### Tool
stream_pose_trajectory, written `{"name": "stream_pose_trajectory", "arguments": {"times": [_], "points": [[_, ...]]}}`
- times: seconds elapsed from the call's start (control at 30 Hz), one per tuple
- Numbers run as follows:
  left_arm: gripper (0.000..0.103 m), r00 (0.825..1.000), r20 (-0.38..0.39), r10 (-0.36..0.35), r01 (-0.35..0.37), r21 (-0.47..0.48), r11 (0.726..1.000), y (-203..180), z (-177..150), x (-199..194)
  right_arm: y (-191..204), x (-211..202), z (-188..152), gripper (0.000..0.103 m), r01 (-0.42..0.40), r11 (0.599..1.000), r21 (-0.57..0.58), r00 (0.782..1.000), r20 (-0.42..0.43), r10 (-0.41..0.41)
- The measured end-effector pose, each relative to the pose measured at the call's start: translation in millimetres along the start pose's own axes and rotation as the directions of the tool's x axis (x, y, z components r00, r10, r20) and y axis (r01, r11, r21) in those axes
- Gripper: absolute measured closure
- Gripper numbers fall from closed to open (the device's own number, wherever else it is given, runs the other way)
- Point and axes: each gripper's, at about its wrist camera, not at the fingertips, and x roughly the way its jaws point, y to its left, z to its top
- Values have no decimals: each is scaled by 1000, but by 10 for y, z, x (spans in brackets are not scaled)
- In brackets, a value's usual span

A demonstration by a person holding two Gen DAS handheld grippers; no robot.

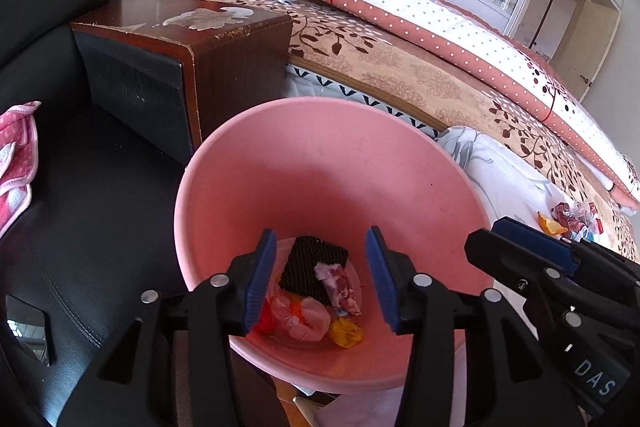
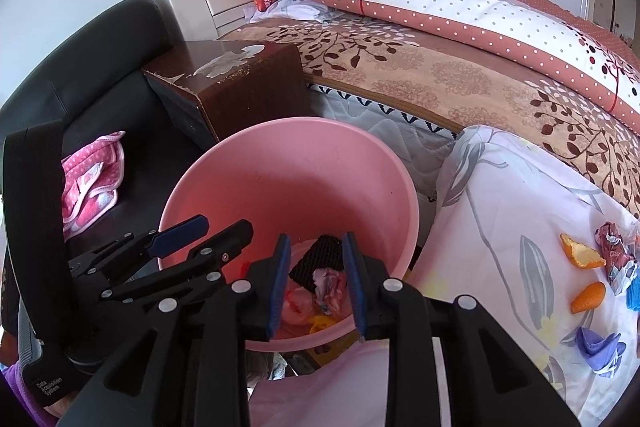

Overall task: Collect trash
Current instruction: 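Open both tools over the pink bucket to drop the bag and wrapper, then move both open tools back over the items on the bed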

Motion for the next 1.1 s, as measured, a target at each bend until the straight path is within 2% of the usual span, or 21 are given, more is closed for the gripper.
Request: {"name": "stream_pose_trajectory", "arguments": {"times": [0.2, 0.3, 0.67, 1.1], "points": [[56, 1000, 6, -2, 2, 9, 1000, -29, -4, -43, -60, -95, -60, 75, 6, 1000, 13, 1000, 15, -6], [56, 1000, 16, -6, 6, 11, 1000, -58, -10, -86, -96, -164, -103, 66, 9, 1000, 21, 1000, 30, -10], [56, 998, 27, -59, 58, 50, 997, -255, -61, -200, -279, -394, -300, 62, 22, 997, 73, 999, 47, -26], [56, 988, 29, -149, 143, 146, 979, -700, -183, -271, -936, -737, -743, 62, 142, 971, 193, 988, 34, -152]]}}
